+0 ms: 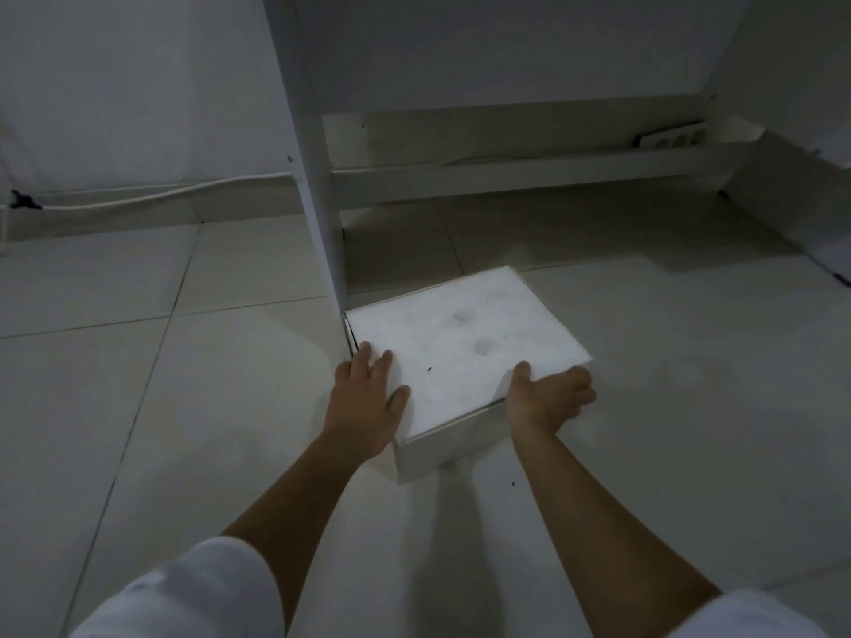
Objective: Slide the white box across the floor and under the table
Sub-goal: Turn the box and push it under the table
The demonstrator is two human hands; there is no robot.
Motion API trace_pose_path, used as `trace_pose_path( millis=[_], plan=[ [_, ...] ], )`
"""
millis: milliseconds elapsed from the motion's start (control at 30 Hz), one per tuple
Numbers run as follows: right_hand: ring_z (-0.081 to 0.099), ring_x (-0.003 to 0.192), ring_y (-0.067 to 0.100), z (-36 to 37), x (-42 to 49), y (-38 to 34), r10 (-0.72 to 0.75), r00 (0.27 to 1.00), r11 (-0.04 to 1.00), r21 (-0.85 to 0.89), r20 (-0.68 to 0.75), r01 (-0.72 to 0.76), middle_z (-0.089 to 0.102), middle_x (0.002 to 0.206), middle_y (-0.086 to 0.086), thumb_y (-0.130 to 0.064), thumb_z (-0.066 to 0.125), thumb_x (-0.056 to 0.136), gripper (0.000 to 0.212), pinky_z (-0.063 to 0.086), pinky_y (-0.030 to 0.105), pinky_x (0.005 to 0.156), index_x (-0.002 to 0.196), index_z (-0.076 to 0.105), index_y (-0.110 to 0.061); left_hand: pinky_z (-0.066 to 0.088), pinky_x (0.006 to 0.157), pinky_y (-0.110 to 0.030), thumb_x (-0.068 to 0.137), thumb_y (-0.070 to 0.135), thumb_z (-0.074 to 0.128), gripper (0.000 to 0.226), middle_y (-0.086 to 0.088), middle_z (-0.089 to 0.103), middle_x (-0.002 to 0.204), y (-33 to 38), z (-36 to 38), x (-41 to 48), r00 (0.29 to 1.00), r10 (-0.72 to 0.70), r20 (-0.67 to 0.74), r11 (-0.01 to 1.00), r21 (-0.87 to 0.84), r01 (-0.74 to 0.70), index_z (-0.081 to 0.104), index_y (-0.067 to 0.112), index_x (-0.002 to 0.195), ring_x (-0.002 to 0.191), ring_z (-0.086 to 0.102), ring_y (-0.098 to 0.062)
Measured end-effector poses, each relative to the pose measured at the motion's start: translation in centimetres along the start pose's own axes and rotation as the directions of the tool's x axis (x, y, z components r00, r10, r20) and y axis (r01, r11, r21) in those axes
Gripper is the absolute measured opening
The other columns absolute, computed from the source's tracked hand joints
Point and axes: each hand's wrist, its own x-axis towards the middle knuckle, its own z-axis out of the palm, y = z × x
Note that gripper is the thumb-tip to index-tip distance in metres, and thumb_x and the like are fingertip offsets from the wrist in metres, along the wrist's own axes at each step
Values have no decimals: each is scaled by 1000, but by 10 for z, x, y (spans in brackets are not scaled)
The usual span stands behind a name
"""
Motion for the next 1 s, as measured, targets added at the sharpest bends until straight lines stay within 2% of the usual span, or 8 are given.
trace_pose_path(
  millis=[133, 300, 467, 533, 633, 767, 900, 1000],
  plan=[
    [49, 117, 39, 0, 28, -11, -138, 969, 986, -60, 206, 153, 36, 137, 26, -12, 64, 82, 64, 44, 39, 102, 137, 37, 5, 29, 114, -38, 92, 48, 28, 62, -12, 29, 155, 9, 10, -13, 994, 37, -106, 998, 50, -32, 36, 21, 146, 134, 33, -32],
    [63, 91, 28, 3, 51, -19, -200, 927, 979, 38, 317, 198, 65, 106, 17, 1, 63, 72, 33, 52, 34, 81, 104, 61, 5, 39, 106, -35, 92, 42, 42, 53, -9, 43, 141, 20, 24, -32, 987, 68, -143, 997, -19, -72, 49, 21, 139, 123, 43, -28],
    [56, 118, 23, 2, 61, -18, -166, 732, 986, 109, 661, 125, 57, 133, 5, 5, 53, 79, 56, 40, 33, 102, 131, 53, -15, 55, 80, -36, 75, 40, 53, 42, -4, 67, 98, 14, 16, -27, 952, 241, -191, 970, 28, -240, 73, 19, 106, 90, 62, -25],
    [53, 122, 25, 4, 58, -17, -128, 775, 989, 24, 619, 144, 51, 136, 2, -5, 57, 83, 59, 44, 38, 104, 139, 42, -17, 51, 81, -36, 70, 41, 57, 40, 0, 69, 98, 5, 5, -19, 947, 261, -186, 965, 73, -252, 73, 21, 101, 94, 63, -25],
    [58, 106, 33, 12, 45, -19, -35, 913, 983, -151, 406, 105, 54, 130, 18, -24, 60, 86, 47, 51, 39, 87, 127, 46, -6, 45, 97, -42, 69, 46, 59, 48, -5, 66, 120, -14, -3, -9, 958, 252, -135, 964, 125, -236, 70, 22, 110, 115, 59, -29],
    [59, 106, 32, 18, 45, -22, -128, 902, 960, -177, 413, 217, 61, 123, 19, -20, 55, 89, 38, 43, 31, 83, 123, 53, -1, 47, 98, -44, 76, 36, 64, 41, -12, 69, 121, -25, 4, -1, 958, 272, -94, 953, 163, -255, 71, 18, 112, 112, 64, -34],
    [52, 119, 26, 13, 51, -22, -105, 719, 994, 76, 687, 72, 47, 143, 12, -1, 60, 85, 61, 43, 33, 97, 140, 35, -7, 58, 82, -42, 67, 17, 80, 35, -15, 73, 107, -11, 6, 10, 972, 180, -151, 975, 159, -156, 76, 14, 102, 97, 69, -35],
    [45, 118, 17, 2, 58, -37, -21, 452, 958, -110, 892, 263, 39, 140, -7, -6, 71, 79, 92, 48, 26, 79, 148, 13, -23, 61, 71, -39, 63, 15, 83, 35, -13, 73, 103, -4, 3, 21, 972, 157, -177, 978, 164, -128, 76, 16, 97, 92, 69, -33]
  ],
)
